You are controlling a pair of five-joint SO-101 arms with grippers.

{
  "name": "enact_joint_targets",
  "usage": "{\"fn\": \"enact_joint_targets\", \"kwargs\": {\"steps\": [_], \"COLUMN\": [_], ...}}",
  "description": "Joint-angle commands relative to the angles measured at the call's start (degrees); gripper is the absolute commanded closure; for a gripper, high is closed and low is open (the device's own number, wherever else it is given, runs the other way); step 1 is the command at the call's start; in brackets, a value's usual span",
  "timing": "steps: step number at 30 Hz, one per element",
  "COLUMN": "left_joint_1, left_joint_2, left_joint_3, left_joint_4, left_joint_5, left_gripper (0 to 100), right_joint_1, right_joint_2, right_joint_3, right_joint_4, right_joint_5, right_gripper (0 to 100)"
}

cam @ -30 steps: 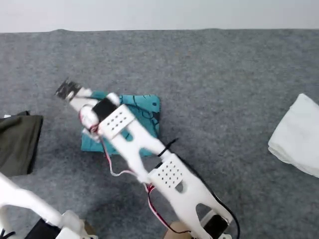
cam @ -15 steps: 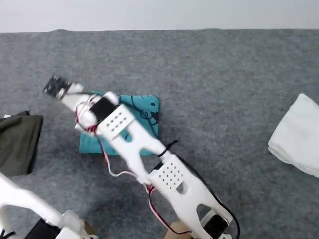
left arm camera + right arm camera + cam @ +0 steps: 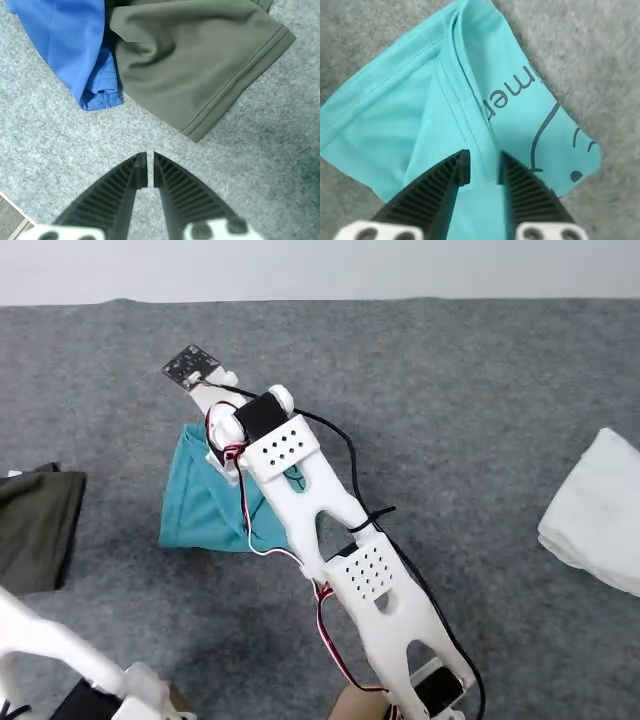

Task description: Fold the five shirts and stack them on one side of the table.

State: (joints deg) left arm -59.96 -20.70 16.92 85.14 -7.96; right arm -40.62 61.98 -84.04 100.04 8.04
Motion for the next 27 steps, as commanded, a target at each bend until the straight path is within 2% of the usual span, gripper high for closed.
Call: {"fn": "enact_joint_targets", "kwargs": {"steps": [1,13,27], "left_joint_1": [0.3,-0.3,-0.3], "left_joint_2": [-2.3,-2.3,-2.3], "left_joint_3": [-0.5,-0.5,-0.5], "left_joint_4": [-0.8,-0.5,-0.6], "left_joint_5": [-0.7,-0.7,-0.7], "left_gripper": [97,97,97], "right_joint_1": [0.1,1.0,1.6], "right_joint_2": [-1.0,3.2,7.3], "right_joint_3": [-0.6,-0.7,-0.6], "right_joint_4": [1.6,1.8,2.2], "right_joint_5": [-3.2,-12.2,-12.7], "right_gripper": [85.5,85.5,85.6]}}
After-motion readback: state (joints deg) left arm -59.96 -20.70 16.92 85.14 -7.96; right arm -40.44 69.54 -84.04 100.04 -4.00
